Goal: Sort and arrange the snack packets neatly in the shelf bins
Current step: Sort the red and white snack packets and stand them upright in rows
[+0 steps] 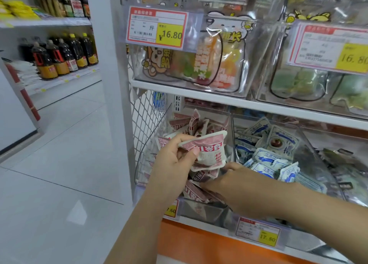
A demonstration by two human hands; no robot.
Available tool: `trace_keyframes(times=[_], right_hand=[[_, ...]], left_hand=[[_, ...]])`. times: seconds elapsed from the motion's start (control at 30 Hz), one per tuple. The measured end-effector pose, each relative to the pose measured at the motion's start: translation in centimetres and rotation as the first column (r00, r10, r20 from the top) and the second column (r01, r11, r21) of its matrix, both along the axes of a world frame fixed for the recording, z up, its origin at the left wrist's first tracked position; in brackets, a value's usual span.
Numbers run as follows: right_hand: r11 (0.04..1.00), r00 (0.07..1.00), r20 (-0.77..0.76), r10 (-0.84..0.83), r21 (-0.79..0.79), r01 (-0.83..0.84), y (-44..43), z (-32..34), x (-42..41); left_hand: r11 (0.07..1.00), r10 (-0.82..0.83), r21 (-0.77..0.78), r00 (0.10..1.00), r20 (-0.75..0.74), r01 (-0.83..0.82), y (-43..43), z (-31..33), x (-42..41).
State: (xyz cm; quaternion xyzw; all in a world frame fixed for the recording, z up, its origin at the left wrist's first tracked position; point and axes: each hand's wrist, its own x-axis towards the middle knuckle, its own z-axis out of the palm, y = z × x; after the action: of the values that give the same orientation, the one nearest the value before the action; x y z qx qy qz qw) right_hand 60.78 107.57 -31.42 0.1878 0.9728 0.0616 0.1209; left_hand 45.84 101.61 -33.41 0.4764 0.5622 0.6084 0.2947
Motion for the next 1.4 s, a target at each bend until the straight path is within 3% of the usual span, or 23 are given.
trace_keyframes(times=[0.07, 0.17, 0.27, 0.33, 0.37, 0.47, 0.6, 0.77, 0.87, 1.1, 1.27, 1.4], right_hand=[[0.999, 1.0, -0.019, -0.005, -0.047, 0.004, 0.1, -0.2, 0.1], [0.989, 0.995, -0.095, 0.011, -0.149, -0.025, 0.5, 0.4, 0.2], [0.969, 0.941, -0.317, -0.118, -0.243, 0.039, 1.1, 1.5, 0.8], [0.988, 0.832, -0.541, -0.123, -0.141, 0.055, 1.4, 1.9, 1.3], [0.994, 0.809, -0.577, -0.111, -0.084, 0.076, 1.5, 2.0, 1.2], [0.973, 0.883, -0.408, -0.232, -0.084, 0.217, 1.9, 1.4, 0.0], [0.969, 0.937, -0.245, -0.248, -0.048, 0.244, 3.1, 0.1, -1.5], [0.967, 0.951, -0.174, -0.254, -0.069, 0.246, 4.3, 0.6, -3.3], [0.961, 0.967, -0.075, -0.244, -0.148, 0.232, 4.2, 0.9, -3.5], [0.983, 0.984, -0.028, -0.177, 0.041, 0.178, 3.3, -1.1, -4.3], [0.978, 0.974, 0.086, -0.208, 0.034, 0.206, 4.6, 1.9, -4.1], [0.976, 0.953, 0.211, -0.217, 0.021, 0.218, 4.5, 0.5, -4.2]], left_hand=[[0.999, -0.028, -0.046, 0.998, -0.051, 0.026, 0.3, -0.3, -0.1], [0.985, -0.106, -0.164, 0.944, -0.313, 0.056, 0.8, -1.3, -0.7], [0.967, -0.165, -0.246, 0.884, -0.437, 0.059, 1.1, -1.8, -0.6], [0.964, -0.164, -0.264, 0.85, -0.501, 0.031, 1.3, -1.9, -0.7], [0.964, -0.159, -0.267, 0.816, -0.555, 0.006, 1.5, -1.9, -0.8], [0.968, -0.122, -0.237, 0.67, -0.732, -0.084, 1.6, -1.9, -0.7], [0.975, -0.099, -0.207, 0.665, -0.74, -0.085, 0.7, -0.5, -1.8], [0.924, -0.29, -0.375, 0.506, -0.812, -0.072, -0.5, -0.6, -2.4], [0.915, -0.304, -0.387, 0.431, -0.85, -0.117, -0.2, -1.3, -1.7], [0.941, -0.238, -0.313, 0.406, -0.882, -0.129, 0.2, -1.7, -1.5], [0.964, -0.163, -0.233, 0.408, -0.898, -0.126, 0.3, -2.1, -0.6], [0.953, -0.211, -0.281, 0.417, -0.884, -0.113, 0.2, -2.5, 0.2]])
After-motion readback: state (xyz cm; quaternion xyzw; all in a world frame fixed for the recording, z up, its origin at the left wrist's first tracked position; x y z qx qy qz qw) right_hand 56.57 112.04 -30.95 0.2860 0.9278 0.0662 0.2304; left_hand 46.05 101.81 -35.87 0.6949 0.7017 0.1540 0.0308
